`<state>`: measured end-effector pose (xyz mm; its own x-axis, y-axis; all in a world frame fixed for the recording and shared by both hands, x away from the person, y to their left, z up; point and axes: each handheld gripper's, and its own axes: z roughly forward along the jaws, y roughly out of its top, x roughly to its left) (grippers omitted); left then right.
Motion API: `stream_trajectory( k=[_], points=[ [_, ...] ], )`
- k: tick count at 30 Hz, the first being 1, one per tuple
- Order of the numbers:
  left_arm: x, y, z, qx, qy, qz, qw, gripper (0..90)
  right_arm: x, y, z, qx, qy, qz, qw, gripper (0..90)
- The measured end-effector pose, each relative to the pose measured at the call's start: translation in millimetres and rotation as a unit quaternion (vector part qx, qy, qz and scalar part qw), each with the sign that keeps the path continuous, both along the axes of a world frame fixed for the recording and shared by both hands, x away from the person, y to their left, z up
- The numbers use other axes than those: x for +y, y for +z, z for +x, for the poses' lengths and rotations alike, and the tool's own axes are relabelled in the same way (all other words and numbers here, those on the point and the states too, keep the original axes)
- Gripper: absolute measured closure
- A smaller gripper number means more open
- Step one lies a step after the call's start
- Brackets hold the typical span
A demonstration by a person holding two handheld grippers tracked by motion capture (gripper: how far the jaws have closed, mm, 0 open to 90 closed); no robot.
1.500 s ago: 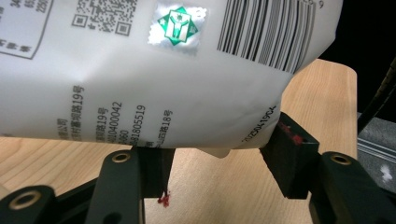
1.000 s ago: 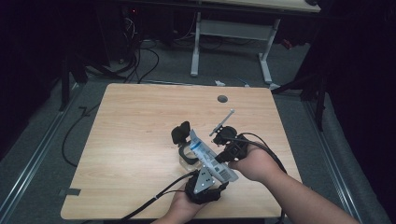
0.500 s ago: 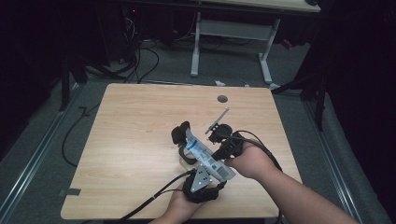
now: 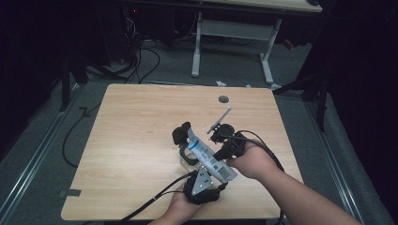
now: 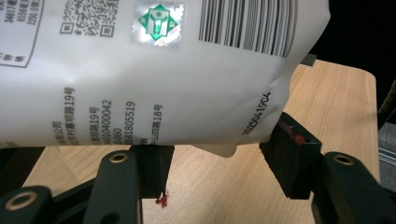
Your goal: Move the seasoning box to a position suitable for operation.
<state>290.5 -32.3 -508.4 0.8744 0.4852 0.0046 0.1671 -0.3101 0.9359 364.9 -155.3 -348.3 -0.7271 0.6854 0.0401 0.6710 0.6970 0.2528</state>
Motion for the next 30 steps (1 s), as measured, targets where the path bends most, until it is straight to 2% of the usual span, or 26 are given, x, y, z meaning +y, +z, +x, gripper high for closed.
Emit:
stream_trajectory(
  k=[16, 30],
  points=[
    [2.2, -1.1, -2.8, -0.02, 0.005, -0.014, 0.9997, 47.0, 3.1, 3.2, -0.7, -0.001, 0.009, -0.003, 1.0, 90.0],
    [1.3, -2.3, -4.6, -0.02, -0.001, -0.029, 0.9994, 48.2, 3.8, 2.7, -0.4, 0.002, 0.01, -0.006, 0.9999, 90.0]
  ],
)
